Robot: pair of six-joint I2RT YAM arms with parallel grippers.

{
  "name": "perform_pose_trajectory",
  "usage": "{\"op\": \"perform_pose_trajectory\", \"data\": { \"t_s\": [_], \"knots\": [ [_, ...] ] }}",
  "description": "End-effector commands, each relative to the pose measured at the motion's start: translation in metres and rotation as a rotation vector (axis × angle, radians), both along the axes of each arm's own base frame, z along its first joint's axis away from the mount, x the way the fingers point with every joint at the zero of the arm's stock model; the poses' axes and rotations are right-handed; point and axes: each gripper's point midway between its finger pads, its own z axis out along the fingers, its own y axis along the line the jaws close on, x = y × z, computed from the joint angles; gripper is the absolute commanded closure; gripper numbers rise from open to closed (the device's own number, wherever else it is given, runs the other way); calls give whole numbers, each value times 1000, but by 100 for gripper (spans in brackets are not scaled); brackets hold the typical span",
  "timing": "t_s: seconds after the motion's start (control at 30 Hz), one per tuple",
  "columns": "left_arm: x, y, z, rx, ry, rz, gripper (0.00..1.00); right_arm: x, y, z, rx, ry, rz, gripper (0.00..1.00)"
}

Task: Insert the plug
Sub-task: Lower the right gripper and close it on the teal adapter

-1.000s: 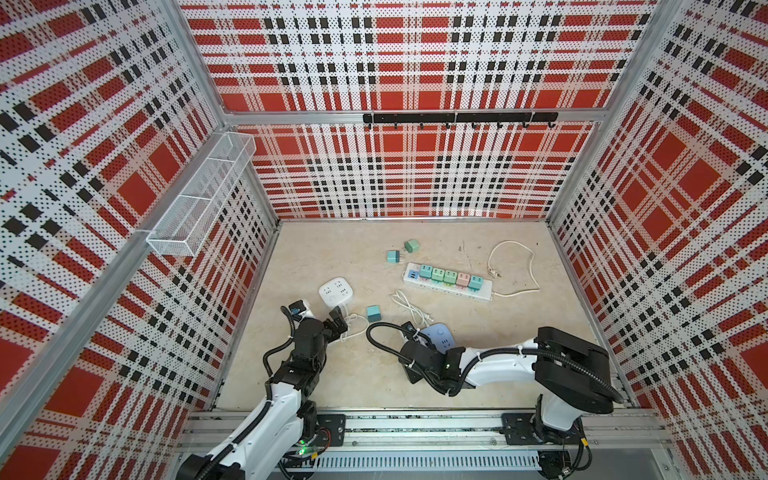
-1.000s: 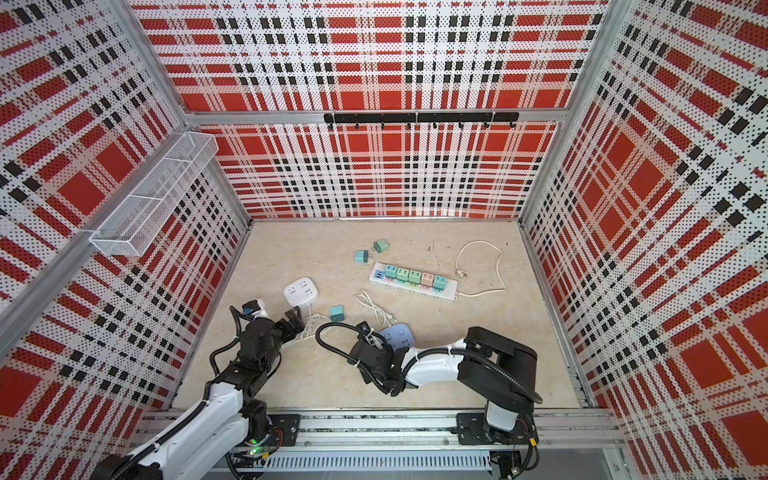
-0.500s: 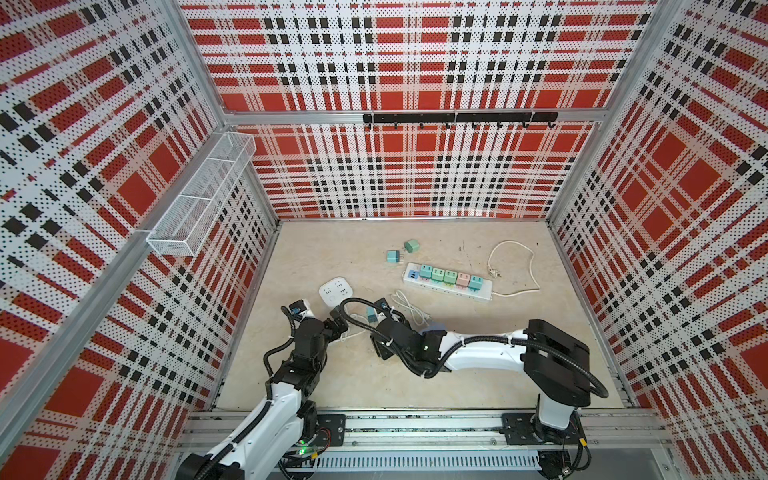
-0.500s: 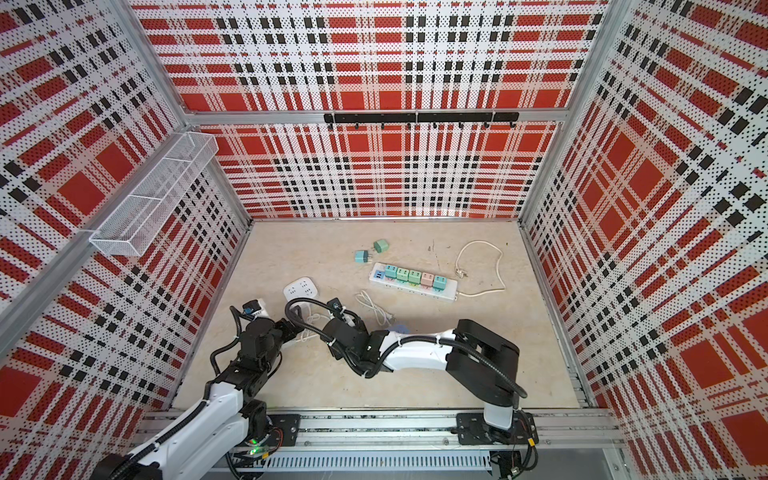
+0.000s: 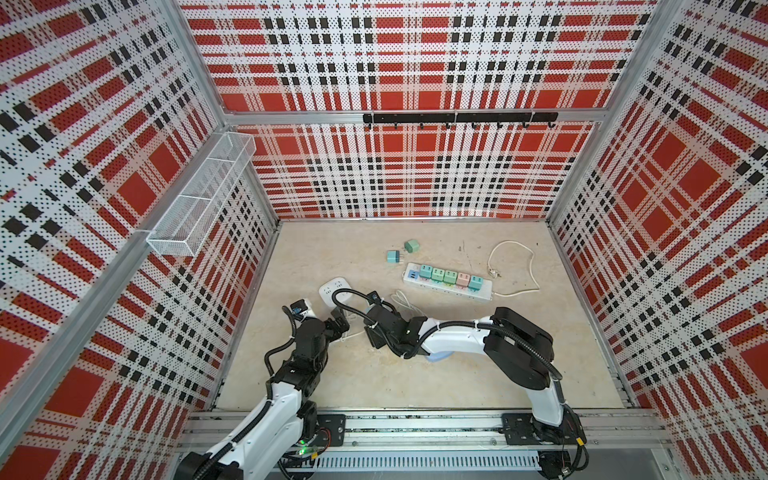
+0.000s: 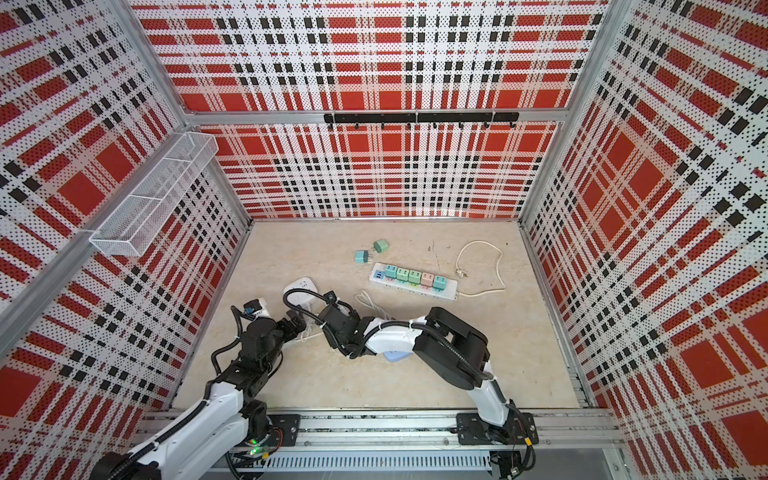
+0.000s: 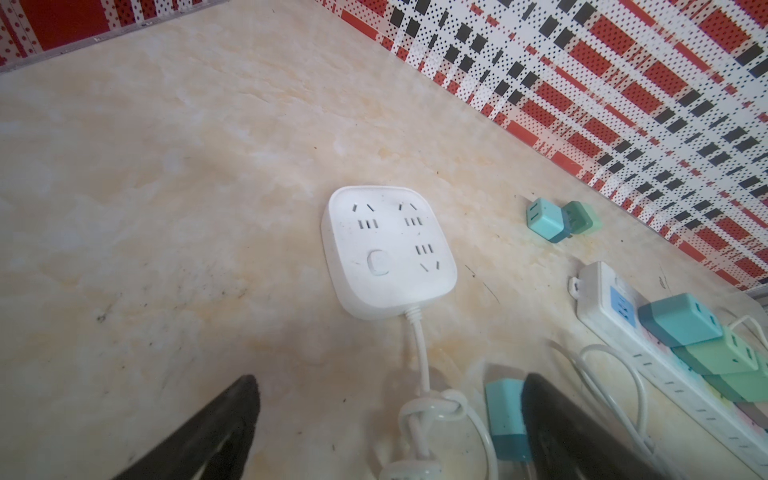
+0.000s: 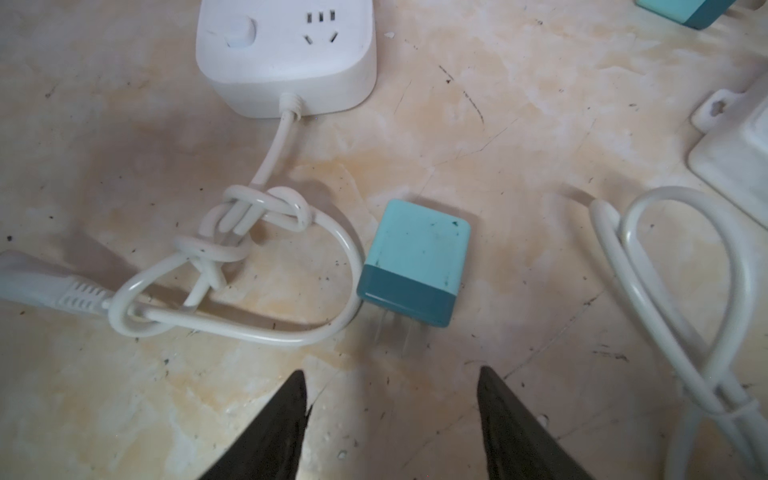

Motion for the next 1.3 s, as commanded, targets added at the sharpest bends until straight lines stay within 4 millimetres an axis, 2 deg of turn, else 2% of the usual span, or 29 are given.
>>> {"op": "perform_pose_trajectory", "data": {
  "t_s": [0.0, 0.2, 0.53, 0.67, 0.77, 0.83, 0.93, 1.1, 1.13, 1.2, 1.27],
  "knots": [
    [3, 1, 8, -5, -29, 14, 1, 9, 7, -1, 7, -1, 6, 34],
    [3, 0, 7, -4, -28, 10, 1, 26, 10, -12, 10, 16, -13, 34],
    [3, 0, 7, -1, -28, 9, 1, 48, 19, -25, 20, 13, -35, 44],
    [3, -1, 7, 1, -28, 9, 1, 50, 20, -33, 0, 20, -33, 45],
    [4, -1, 8, 0, -29, 7, 1, 49, 22, -41, -16, 31, -29, 40],
    [4, -1, 8, 1, -30, 8, 0, 49, 20, -46, -23, 37, -34, 40],
    [4, -1, 8, 1, -29, 6, 0, 47, 17, -48, -25, 41, -35, 50],
    [4, -3, 9, 5, -31, -3, 1, 43, 12, -38, 5, 27, -33, 62],
    [5, -8, 10, 18, -29, -44, 1, 43, 12, -33, 19, 17, -26, 64],
    [7, -28, 17, 40, -40, -172, 1, 41, 13, -16, 60, -14, -2, 66],
    [8, -35, 20, 40, -43, -210, 1, 39, 12, 5, 89, -65, 36, 68]
  ]
}}
